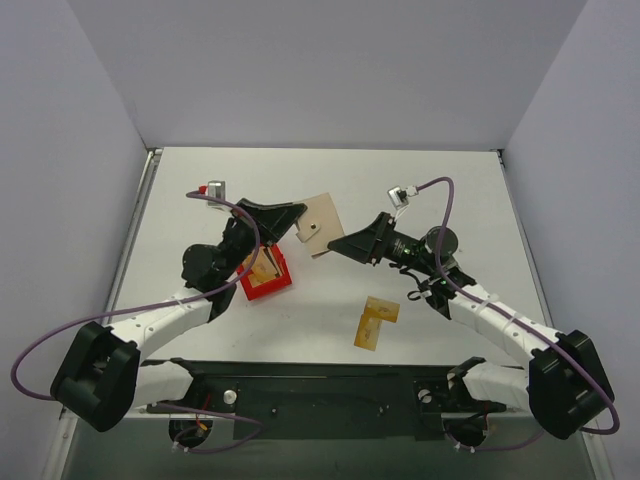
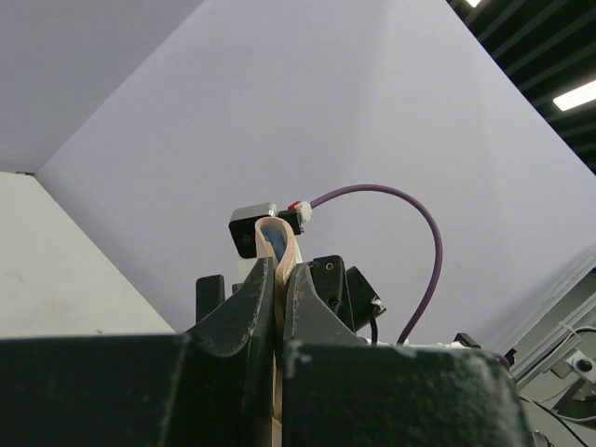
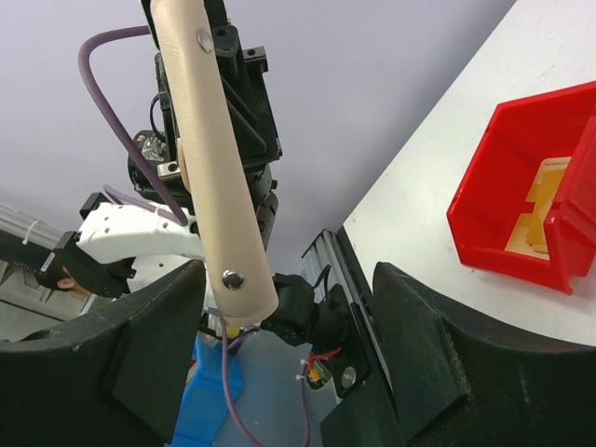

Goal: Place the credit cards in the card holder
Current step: Open the card holder at the center of the board.

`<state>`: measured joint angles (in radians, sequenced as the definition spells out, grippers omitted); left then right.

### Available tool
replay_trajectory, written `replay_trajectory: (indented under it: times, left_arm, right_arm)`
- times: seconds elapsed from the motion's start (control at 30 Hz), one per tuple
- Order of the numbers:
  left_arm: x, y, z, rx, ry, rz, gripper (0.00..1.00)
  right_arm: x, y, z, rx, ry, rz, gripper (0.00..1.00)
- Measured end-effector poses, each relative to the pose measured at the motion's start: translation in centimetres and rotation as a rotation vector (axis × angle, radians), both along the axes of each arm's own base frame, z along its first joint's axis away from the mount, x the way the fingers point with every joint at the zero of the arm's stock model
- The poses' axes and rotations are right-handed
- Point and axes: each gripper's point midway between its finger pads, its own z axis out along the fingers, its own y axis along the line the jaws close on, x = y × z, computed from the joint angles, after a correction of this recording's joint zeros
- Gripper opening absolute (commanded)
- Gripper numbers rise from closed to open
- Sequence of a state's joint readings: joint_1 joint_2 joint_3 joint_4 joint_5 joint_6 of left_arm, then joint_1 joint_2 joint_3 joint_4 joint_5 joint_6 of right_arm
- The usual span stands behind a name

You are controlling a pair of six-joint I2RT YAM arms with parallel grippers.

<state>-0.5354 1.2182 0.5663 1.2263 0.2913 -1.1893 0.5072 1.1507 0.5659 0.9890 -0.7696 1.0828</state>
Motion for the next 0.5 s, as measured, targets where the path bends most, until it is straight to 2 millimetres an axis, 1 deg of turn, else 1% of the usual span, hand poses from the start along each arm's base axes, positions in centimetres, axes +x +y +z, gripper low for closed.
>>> replay_trajectory:
  times: [0.17,0.23,0.3,0.37,0.4,0.43,0.47,0.5]
  left_arm:
    - [-0.1,-0.1,0.3,-0.017,0.002,0.003,0.00]
    - [-0.1,-0.1,0.2,-0.019,0.006,0.005,0.00]
    - [-0.2,-0.1,0.0,-0.020,0.011,0.006,0.00]
    - [-0.1,-0.2,-0.2,-0.019,0.016,0.008,0.00]
    - [-0.1,-0.1,-0.2,-0.020,0.018,0.010,0.00]
    - [-0.1,-0.1,-0.2,-0.021,0.019,0.012,0.00]
    - [-0.1,-0.1,-0.2,-0.021,0.020,0.013,0.00]
    - [0.0,-0.1,-0.3,-0.024,0.023,0.018,0.00]
  right_arm:
    - [0.1,0.7,0.3,0.016,-0.009,0.002,0.64]
    - [0.2,0.8,0.5,0.026,-0.014,-0.005,0.60]
    - [0.4,0.9,0.7,0.035,-0.019,-0.010,0.54]
    - [0.5,0.9,0.9,0.042,-0.024,-0.017,0.43]
    - [0.6,1.0,0.9,0.045,-0.027,-0.018,0.33]
    - [0.6,1.1,1.1,0.051,-0.027,-0.016,0.28]
    - [0.7,1.2,1.2,0.052,-0.032,-0.015,0.15]
    - [0.7,1.4,1.4,0.058,-0.031,-0.008,0.10]
